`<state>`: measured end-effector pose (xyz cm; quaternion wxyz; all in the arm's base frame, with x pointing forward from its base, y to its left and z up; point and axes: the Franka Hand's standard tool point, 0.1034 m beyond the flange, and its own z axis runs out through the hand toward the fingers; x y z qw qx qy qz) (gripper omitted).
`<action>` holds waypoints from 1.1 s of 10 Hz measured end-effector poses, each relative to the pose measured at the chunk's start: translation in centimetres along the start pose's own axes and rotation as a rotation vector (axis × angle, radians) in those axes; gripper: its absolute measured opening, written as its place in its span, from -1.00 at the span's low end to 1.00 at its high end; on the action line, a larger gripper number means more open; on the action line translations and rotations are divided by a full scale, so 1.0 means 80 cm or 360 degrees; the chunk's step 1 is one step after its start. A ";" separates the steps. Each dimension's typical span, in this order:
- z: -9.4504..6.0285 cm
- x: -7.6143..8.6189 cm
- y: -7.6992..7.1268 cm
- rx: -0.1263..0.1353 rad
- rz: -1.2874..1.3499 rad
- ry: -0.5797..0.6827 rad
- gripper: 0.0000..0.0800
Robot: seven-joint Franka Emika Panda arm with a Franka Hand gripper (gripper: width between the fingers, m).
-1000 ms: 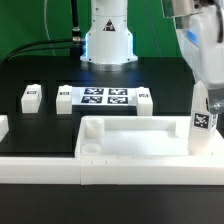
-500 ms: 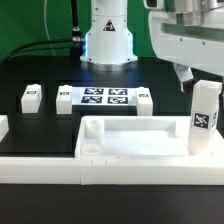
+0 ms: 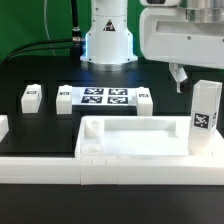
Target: Assemble desk
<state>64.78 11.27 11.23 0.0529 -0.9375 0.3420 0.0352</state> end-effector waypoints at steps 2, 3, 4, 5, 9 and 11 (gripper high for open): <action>0.004 -0.001 0.001 0.0005 -0.0023 0.0008 0.56; 0.004 -0.001 0.001 0.0005 -0.0023 0.0009 0.56; 0.004 -0.001 0.001 0.0005 -0.0023 0.0008 0.10; 0.004 -0.001 0.001 0.0003 -0.0023 0.0007 0.10; 0.005 0.000 0.005 -0.0002 0.0056 0.0000 -0.27; 0.005 -0.001 0.007 0.0005 0.0356 -0.0001 -0.27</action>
Offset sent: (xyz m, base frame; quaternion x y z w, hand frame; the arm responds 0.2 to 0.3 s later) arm 0.0000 0.0000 0.0000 0.0000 0.0000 0.0000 1.0000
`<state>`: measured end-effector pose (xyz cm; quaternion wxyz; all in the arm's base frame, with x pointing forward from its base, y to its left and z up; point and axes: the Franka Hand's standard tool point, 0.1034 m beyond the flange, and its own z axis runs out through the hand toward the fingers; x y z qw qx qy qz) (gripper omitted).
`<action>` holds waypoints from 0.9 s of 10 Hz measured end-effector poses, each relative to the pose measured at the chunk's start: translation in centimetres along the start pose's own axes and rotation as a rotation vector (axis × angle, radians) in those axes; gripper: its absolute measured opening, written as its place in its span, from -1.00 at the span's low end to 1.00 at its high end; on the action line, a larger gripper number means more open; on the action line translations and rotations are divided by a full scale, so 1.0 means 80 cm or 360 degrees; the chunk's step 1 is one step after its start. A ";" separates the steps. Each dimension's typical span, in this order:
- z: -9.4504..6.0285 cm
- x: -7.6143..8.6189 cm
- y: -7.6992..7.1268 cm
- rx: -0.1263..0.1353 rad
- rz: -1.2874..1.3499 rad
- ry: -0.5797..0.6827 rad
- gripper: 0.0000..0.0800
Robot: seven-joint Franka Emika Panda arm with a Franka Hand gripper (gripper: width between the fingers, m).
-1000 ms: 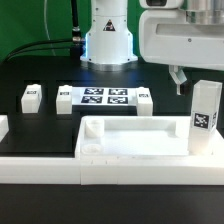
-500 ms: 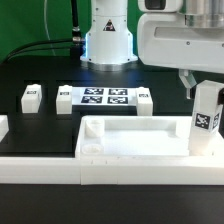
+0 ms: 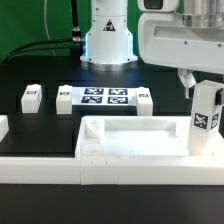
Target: Assemble desk
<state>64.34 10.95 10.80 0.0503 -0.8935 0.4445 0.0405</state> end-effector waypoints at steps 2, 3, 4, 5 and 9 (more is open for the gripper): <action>0.001 -0.001 -0.002 0.0030 0.0461 -0.0023 -0.27; 0.001 -0.001 -0.003 0.0033 0.0616 -0.0028 -0.27; 0.001 -0.001 -0.003 0.0034 0.0647 -0.0028 -0.27; 0.001 -0.002 -0.004 0.0039 0.0781 -0.0034 -0.27; 0.001 -0.001 -0.005 0.0140 0.1435 -0.0046 -0.27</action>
Offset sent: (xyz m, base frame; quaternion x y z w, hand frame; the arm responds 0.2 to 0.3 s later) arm 0.0000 0.0000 0.0000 0.0000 0.0000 0.1296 0.9916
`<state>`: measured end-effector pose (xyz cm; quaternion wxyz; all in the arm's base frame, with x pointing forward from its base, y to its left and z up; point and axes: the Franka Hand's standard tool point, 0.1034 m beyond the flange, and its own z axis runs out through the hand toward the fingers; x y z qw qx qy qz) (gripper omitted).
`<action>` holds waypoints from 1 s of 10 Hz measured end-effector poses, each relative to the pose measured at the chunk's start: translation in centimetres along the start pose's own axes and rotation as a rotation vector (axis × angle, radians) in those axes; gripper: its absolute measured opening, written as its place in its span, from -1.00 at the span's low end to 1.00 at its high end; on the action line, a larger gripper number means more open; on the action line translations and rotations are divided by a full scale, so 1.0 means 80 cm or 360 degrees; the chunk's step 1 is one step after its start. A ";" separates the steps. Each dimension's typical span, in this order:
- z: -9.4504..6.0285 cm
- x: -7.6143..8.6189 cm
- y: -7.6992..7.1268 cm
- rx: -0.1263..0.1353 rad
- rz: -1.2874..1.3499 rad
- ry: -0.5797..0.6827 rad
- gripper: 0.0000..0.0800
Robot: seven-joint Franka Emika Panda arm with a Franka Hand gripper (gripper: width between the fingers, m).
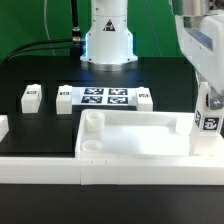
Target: Assemble desk
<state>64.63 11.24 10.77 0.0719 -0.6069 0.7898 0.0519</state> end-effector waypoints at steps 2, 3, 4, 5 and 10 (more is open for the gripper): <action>-0.001 -0.001 0.002 0.0136 0.0217 -0.0003 -0.27; -0.001 -0.001 0.001 0.0143 0.0257 -0.0020 -0.27; -0.001 -0.002 0.000 0.0163 0.0290 -0.0033 -0.27; -0.001 -0.002 0.000 0.0168 0.0306 -0.0038 -0.27; -0.012 -0.015 -0.004 0.0126 -0.0109 -0.0016 0.24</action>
Offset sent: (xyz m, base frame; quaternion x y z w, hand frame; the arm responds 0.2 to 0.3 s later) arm -0.0052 -0.0008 -0.0046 0.0208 -0.0067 0.2211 0.9750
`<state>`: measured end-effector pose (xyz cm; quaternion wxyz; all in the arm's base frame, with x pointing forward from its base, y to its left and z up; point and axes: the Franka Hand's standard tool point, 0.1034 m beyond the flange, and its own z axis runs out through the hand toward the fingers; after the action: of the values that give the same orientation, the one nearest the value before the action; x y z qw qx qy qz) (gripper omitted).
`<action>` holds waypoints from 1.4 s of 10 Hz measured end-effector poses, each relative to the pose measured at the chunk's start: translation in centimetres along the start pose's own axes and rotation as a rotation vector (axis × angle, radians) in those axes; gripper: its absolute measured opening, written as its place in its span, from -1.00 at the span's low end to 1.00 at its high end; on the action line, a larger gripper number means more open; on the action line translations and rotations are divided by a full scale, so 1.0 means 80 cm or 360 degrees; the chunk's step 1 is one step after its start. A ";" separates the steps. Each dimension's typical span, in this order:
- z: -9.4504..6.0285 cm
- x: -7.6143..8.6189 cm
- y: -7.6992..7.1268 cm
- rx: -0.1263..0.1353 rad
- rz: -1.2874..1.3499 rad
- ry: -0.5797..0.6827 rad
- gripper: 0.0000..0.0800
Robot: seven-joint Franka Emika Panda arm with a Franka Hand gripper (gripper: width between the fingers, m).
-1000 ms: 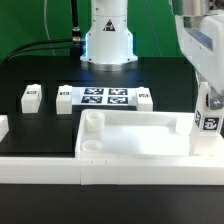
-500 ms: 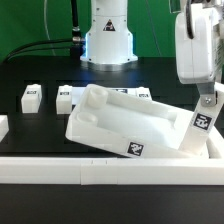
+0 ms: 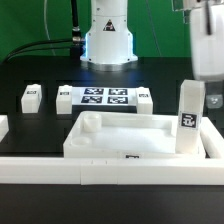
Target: Assemble desk
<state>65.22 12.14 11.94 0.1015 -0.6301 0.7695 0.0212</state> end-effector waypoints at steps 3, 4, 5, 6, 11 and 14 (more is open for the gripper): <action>-0.005 -0.009 0.000 -0.0032 -0.0446 0.0014 0.60; -0.005 -0.008 0.000 -0.0034 -0.0555 0.0015 0.62; -0.005 -0.008 0.000 -0.0035 -0.0660 0.0014 0.62; -0.004 -0.007 0.000 -0.0036 -0.0766 0.0014 0.62; -0.019 -0.003 0.031 -0.0244 -0.1984 0.0135 0.62; -0.016 0.000 0.032 -0.0258 -0.2095 0.0128 0.62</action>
Offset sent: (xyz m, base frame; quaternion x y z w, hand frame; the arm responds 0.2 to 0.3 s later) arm 0.0000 0.0000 0.0000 0.0000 0.0000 -0.1296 0.9916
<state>62.60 12.49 12.97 0.0167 -0.9746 0.2232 -0.0109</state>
